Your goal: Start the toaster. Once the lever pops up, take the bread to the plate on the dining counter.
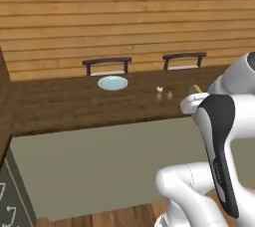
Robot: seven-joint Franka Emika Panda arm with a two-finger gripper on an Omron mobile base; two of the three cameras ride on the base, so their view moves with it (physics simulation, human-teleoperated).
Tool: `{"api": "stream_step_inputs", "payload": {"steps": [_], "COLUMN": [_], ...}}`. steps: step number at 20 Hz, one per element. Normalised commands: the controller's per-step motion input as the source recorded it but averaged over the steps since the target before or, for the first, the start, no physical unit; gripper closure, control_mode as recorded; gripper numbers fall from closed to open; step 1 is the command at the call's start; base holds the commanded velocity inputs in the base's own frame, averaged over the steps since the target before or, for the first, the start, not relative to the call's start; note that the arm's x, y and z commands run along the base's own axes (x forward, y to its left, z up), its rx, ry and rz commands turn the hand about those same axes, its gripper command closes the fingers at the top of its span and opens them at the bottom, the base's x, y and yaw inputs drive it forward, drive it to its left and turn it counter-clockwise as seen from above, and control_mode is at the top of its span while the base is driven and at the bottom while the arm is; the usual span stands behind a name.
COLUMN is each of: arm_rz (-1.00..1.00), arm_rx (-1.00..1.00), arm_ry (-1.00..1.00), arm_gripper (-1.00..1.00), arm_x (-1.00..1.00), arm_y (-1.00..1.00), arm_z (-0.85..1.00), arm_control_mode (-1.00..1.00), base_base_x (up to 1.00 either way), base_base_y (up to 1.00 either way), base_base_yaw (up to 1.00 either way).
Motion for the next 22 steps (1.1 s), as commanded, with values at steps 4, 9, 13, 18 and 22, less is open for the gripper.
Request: {"api": "stream_step_inputs", "payload": {"steps": [4,9,13,18,22], "arm_rz": [0.00,0.00,0.00,0.00,0.00], "arm_rx": [0.00,0.00,0.00,0.00,0.00], "arm_ry": [0.00,0.00,0.00,0.00,0.00], "arm_gripper": [1.00,1.00,1.00,1.00,1.00], "arm_x": [0.00,0.00,0.00,0.00,0.00], "arm_y": [0.00,0.00,0.00,0.00,0.00], "arm_z": [0.00,0.00,0.00,0.00,0.00], "arm_control_mode": [1.00,1.00,1.00,1.00,1.00], "base_base_x": [0.75,0.59,0.54,0.56,0.16], "base_base_y": [0.35,0.35,0.25,0.25,0.35], "base_base_yaw": [-0.02,-0.02,-0.06,-0.04,0.01]}}
